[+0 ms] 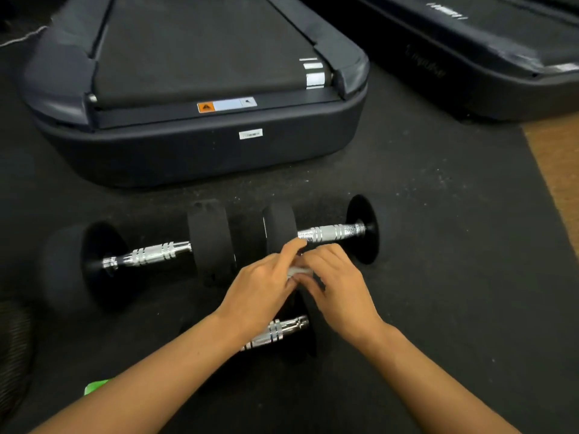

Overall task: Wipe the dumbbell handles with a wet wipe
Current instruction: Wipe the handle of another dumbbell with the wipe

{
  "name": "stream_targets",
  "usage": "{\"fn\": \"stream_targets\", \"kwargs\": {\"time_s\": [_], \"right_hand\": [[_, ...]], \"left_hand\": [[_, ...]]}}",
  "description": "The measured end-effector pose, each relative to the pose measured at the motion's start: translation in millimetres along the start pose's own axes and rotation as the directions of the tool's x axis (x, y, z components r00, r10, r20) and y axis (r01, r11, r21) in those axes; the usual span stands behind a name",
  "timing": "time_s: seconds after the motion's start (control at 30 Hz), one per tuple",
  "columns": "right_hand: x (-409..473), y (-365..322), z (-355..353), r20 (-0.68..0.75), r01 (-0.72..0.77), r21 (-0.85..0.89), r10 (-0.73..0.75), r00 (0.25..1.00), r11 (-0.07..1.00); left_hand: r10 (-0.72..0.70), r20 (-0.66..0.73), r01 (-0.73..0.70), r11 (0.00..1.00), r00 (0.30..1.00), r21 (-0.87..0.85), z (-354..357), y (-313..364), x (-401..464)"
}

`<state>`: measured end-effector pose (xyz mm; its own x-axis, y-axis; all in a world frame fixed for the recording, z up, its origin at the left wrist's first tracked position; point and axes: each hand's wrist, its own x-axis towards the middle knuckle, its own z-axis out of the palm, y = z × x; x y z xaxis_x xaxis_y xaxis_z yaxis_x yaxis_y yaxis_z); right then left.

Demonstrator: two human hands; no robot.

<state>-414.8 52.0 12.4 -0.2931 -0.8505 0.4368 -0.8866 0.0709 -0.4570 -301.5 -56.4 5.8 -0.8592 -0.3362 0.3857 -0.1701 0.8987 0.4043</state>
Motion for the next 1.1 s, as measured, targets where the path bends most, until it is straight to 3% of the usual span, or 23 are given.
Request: {"fn": "stream_targets", "kwargs": {"time_s": [0.13, 0.2, 0.33, 0.47, 0.53, 0.63, 0.7, 0.8, 1.1], "right_hand": [[32.2, 21.0, -12.3, 0.089, 0.172, -0.098, -0.164, 0.982, 0.98], [46.2, 37.9, -20.2, 0.122, 0.204, -0.15, -0.187, 0.975, 0.967], [59.0, 71.8, -24.1, 0.186, 0.19, -0.223, -0.149, 0.971, 0.956], [55.4, 98.2, 3.2, 0.177, 0.053, -0.187, -0.019, 0.984, 0.981], [54.0, 106.7, 20.4, 0.224, -0.078, -0.122, 0.104, 0.969, 0.989], [48.2, 115.2, 43.2, 0.336, -0.108, -0.117, 0.141, 0.931, 0.987], [44.1, 118.0, 51.2, 0.279, -0.15, -0.087, 0.169, 0.945, 0.985], [49.6, 125.8, 63.4, 0.226, -0.073, -0.089, 0.091, 0.97, 0.993], [72.1, 125.7, 58.0, 0.363, 0.013, -0.147, 0.042, 0.931, 0.989]], "left_hand": [[-0.091, -0.001, 0.09, 0.993, 0.996, -0.072, -5.4, -0.9, 29.2], [-0.13, 0.014, 0.13, 0.991, 0.991, -0.024, -3.7, -3.4, 42.4], [-0.145, 0.065, 0.122, 0.954, 0.987, 0.273, 8.6, -14.0, 56.3], [-0.213, 0.137, 0.154, 0.924, 0.968, 0.35, 31.2, -27.7, 51.9], [-0.229, 0.137, 0.175, 0.93, 0.964, 0.322, 41.6, -36.1, 48.7], [-0.263, 0.118, 0.237, 0.951, 0.957, 0.198, 52.3, -45.3, 44.4], [-0.272, 0.111, 0.257, 0.957, 0.956, 0.131, 57.0, -45.4, 43.9], [-0.283, 0.078, 0.279, 0.958, 0.956, 0.062, 63.3, -43.9, 42.7], [-0.274, 0.039, 0.275, 0.961, 0.961, -0.017, 65.1, -42.2, 40.5]]}}
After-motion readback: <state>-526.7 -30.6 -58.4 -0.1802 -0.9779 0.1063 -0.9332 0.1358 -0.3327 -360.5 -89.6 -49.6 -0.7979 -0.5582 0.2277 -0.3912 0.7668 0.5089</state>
